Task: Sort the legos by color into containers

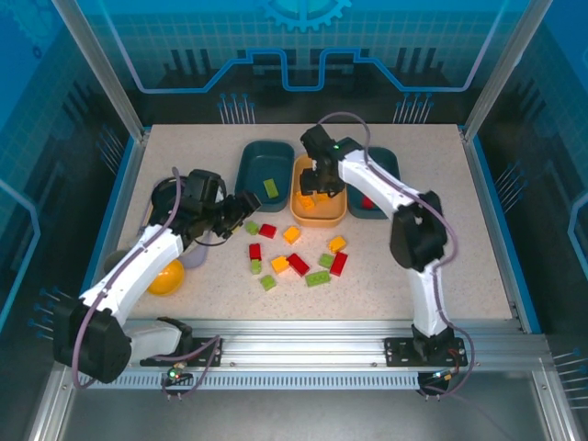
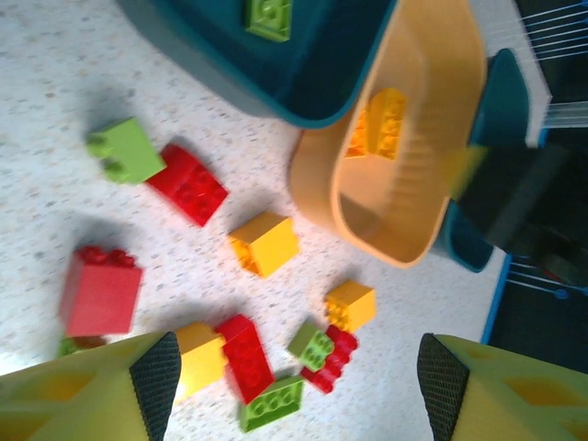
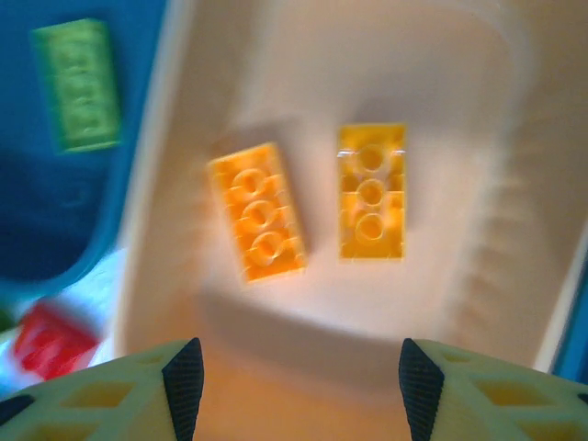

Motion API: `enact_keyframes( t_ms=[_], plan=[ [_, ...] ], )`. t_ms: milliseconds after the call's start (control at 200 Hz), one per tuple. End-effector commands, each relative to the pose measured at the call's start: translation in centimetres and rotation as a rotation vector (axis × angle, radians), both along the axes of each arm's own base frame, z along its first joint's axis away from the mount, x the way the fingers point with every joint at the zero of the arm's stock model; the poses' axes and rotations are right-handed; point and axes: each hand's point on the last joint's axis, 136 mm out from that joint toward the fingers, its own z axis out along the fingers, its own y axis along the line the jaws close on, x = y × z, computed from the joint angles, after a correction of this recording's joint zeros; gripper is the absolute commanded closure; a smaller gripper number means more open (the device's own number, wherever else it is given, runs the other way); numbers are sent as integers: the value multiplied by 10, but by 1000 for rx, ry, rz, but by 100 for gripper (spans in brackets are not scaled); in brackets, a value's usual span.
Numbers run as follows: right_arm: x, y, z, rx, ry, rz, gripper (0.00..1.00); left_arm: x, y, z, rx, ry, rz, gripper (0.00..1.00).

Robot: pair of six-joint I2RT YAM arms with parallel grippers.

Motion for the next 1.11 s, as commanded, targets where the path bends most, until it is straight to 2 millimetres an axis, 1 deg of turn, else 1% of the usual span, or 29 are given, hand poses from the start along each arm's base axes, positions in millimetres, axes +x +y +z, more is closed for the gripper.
enact_keyframes(
  t_ms=[0,60,75,90,130,165,245,315,345,480,555,625,685,720,825,900,985,1035,1100],
  plan=[
    [-45,35,43,177,-163,188,38,-22,21,-42,128,168,20,29],
    [-73,42,41,236,-190,248,37,-21,26,-59,147,251,60,31],
    [-80,43,39,252,-190,261,37,-18,26,-63,148,266,68,32],
    [-85,45,43,273,-204,273,37,-16,26,-65,144,278,78,32],
    [-103,48,38,306,-200,303,36,-9,24,-73,134,298,98,33],
    [-116,50,39,332,-208,329,35,-1,23,-79,128,310,122,33],
    [-140,55,40,370,-242,383,34,17,21,-95,109,315,173,32],
    [-153,54,39,400,-260,400,33,29,22,-106,111,317,214,32],
    [-156,52,41,415,-264,395,33,33,23,-110,118,318,227,32],
    [-167,43,34,409,-227,374,32,53,21,-119,131,301,231,32],
    [-170,38,31,396,-216,366,33,56,22,-126,156,337,233,32],
    [-172,36,31,395,-217,365,33,62,20,-129,157,332,233,33],
    [-173,35,29,391,-208,362,33,65,19,-132,162,336,232,35],
    [-173,34,27,386,-203,362,33,63,21,-136,176,361,236,39],
    [-173,34,25,377,-195,356,33,52,24,-150,211,440,243,54],
    [-171,32,26,376,-198,346,33,45,26,-156,230,463,251,57],
    [-168,30,26,372,-199,332,33,41,25,-161,229,469,250,61],
    [-168,31,27,372,-199,332,33,40,24,-163,233,474,246,69],
    [-167,29,26,363,-196,328,33,39,25,-158,242,467,249,79]
  ],
)
